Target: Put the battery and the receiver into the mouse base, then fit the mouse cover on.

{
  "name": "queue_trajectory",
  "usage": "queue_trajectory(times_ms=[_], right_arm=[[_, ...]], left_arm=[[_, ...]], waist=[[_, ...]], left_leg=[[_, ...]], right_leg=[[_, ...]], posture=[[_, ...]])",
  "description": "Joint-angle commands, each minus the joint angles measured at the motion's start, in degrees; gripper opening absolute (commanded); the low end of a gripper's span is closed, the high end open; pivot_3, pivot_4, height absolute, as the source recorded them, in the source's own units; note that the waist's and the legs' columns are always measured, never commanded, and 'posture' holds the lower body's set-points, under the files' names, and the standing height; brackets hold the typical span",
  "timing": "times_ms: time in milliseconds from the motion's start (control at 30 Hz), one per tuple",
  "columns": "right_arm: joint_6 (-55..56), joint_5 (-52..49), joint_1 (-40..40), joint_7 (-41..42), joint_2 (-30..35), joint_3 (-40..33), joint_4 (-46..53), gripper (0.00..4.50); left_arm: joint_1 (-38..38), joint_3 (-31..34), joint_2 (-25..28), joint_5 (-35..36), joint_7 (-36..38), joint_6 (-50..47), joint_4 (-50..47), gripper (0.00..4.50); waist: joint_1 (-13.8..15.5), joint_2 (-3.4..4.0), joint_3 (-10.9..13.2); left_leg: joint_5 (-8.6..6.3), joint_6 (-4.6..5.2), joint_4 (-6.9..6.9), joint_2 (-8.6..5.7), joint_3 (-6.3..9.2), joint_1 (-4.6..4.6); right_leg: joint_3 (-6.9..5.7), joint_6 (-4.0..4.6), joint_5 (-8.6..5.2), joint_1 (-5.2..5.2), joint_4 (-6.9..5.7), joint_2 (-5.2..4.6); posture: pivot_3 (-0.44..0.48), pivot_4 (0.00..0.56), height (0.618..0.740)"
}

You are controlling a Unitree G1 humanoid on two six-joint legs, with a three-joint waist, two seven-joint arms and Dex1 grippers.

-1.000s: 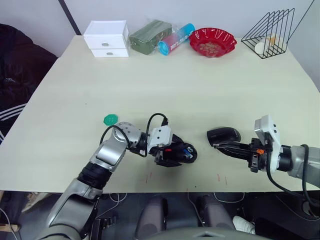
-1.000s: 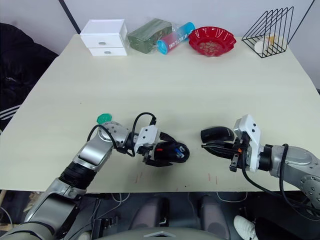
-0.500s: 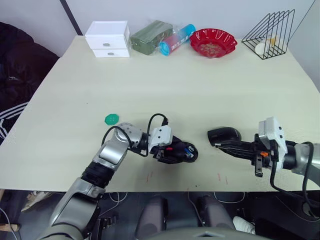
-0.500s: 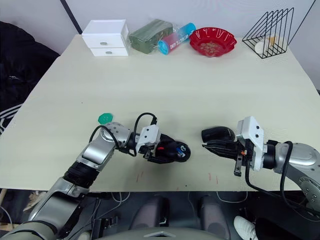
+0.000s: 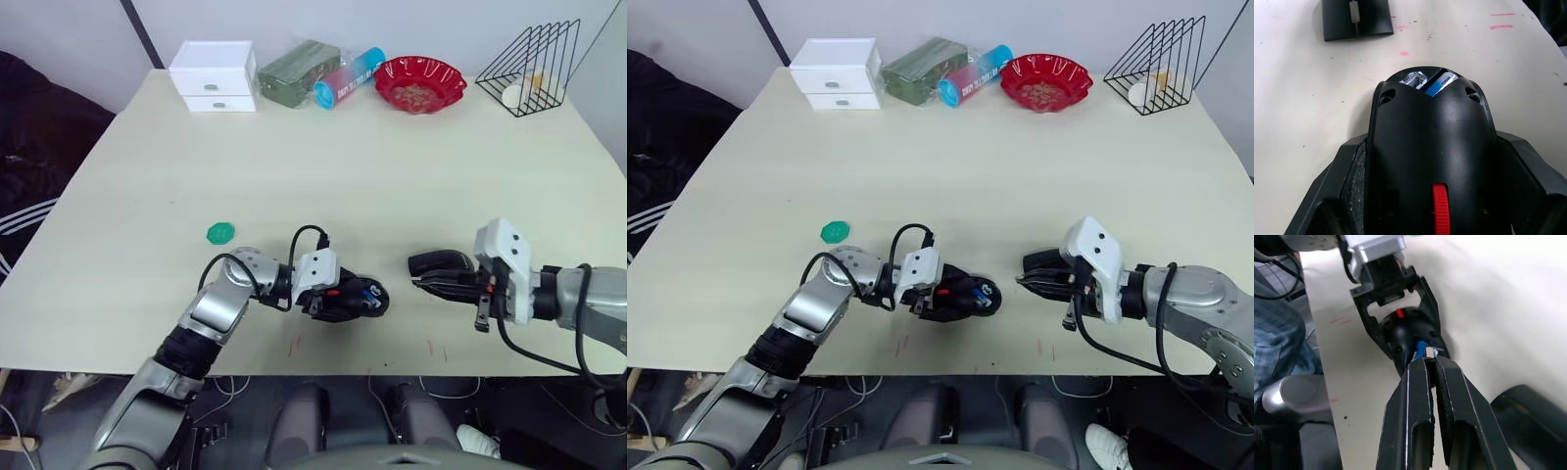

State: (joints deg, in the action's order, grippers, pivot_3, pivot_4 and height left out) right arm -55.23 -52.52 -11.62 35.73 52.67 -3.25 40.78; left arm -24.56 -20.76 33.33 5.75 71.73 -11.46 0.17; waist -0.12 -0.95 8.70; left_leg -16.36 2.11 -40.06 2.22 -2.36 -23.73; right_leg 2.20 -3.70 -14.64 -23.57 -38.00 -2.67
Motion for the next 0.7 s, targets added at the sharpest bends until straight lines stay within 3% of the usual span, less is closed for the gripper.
queue_trajectory(times_ms=[33, 133, 367, 700], right_arm=[[-8.03, -4.59, -5.22, -5.20, -0.49, 1.55, 1.85, 0.00], [-18.19, -6.04, -12.51, -8.98, 0.00, 5.88, 1.02, 0.00], [-36.67, -12.26, -28.08, -16.64, -8.09, 9.58, -6.65, 0.00], [-37.27, -34.37, -45.50, -40.91, -9.43, 25.13, -26.96, 0.00]], left_arm=[[0.89, -0.77, 2.16, -1.78, -0.84, -4.07, -2.49, 2.94], [1.44, -1.52, 2.97, -2.14, -1.17, -5.06, -3.49, 2.94], [1.00, -2.55, 2.71, -3.41, -2.98, -4.99, -2.31, 2.94], [-0.01, -3.94, 1.37, -3.35, -2.93, -4.02, -2.04, 2.94]], waist=[[-0.42, 0.00, 0.00], [-0.69, 0.01, 0.00], [-0.72, 0.04, -0.02], [-0.41, 0.03, -0.04]], left_leg=[[0.00, 0.00, 0.00, 0.01, 0.01, 0.01], [0.00, 0.00, 0.00, 0.03, 0.04, 0.02], [0.00, 0.00, 0.00, 0.03, 0.03, 0.01], [-0.01, 0.01, 0.00, 0.01, -0.03, -0.08]], right_leg=[[0.01, 0.01, 0.00, 0.00, -0.02, 0.01], [-0.02, 0.02, 0.00, -0.02, -0.05, 0.02], [-0.02, 0.02, 0.01, -0.02, -0.05, 0.02], [-0.08, 0.01, 0.02, -0.05, 0.00, -0.15]], posture=[[0.000, 0.150, 0.740], [0.000, 0.150, 0.740], [0.000, 0.150, 0.740], [0.000, 0.150, 0.740]])
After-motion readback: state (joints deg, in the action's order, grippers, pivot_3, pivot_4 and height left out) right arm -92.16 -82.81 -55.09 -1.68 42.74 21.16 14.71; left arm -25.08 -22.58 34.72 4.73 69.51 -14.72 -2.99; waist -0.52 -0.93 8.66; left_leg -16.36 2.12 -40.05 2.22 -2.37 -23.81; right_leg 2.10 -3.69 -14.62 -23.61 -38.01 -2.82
